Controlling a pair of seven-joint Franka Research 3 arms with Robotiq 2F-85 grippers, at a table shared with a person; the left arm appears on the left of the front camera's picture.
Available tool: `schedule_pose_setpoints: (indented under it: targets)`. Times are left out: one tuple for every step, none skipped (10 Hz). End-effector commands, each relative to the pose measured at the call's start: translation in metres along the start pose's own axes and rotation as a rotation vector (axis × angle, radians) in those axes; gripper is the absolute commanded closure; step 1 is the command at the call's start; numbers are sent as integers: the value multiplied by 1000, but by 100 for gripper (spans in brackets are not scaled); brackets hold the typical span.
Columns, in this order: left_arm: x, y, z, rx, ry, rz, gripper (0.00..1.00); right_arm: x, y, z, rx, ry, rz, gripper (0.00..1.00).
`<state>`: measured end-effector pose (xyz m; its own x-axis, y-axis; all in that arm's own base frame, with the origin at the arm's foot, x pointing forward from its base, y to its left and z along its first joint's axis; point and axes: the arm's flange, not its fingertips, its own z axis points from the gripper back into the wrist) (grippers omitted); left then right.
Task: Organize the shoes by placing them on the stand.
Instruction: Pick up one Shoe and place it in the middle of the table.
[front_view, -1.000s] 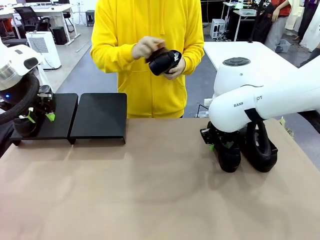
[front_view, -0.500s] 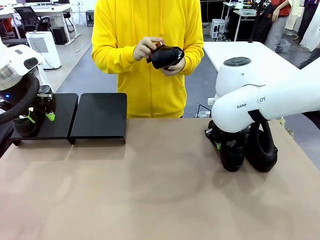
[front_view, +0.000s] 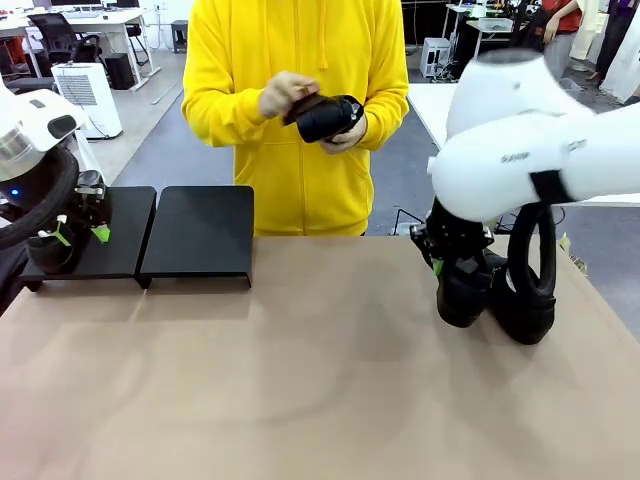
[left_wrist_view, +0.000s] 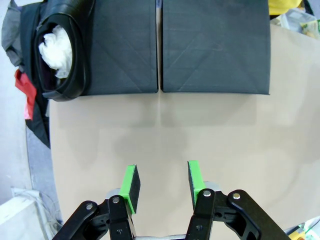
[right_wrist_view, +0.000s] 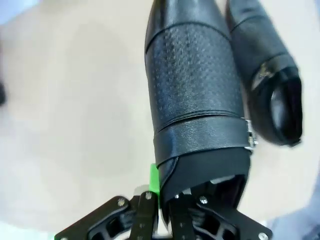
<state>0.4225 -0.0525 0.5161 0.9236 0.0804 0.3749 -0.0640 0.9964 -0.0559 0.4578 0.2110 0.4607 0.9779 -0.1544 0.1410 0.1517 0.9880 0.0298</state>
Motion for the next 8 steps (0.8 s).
schedule_pose_setpoints:
  targets:
    - [1,1,1,-1,-3,-4,47,-54,30,24,84,27,17,100]
    - [1,1,1,-1,-3,-4,47,-81,57,23,128,40,72,100]
    - [1,1,1,-1,-3,-4,47,-93,84,10,159,54,113,100]
    - [1,1,1,-1,-3,-4,47,-102,107,-5,184,74,125,100]
    - [1,1,1,-1,-3,-4,47,-112,127,-17,191,91,169,100]
    - [1,1,1,-1,-3,-4,47,-116,139,-28,189,122,177,100]
    - [1,1,1,-1,-3,-4,47,-120,147,-36,195,130,167,100]
    - [1,1,1,-1,-3,-4,47,-124,152,-40,195,138,151,100]
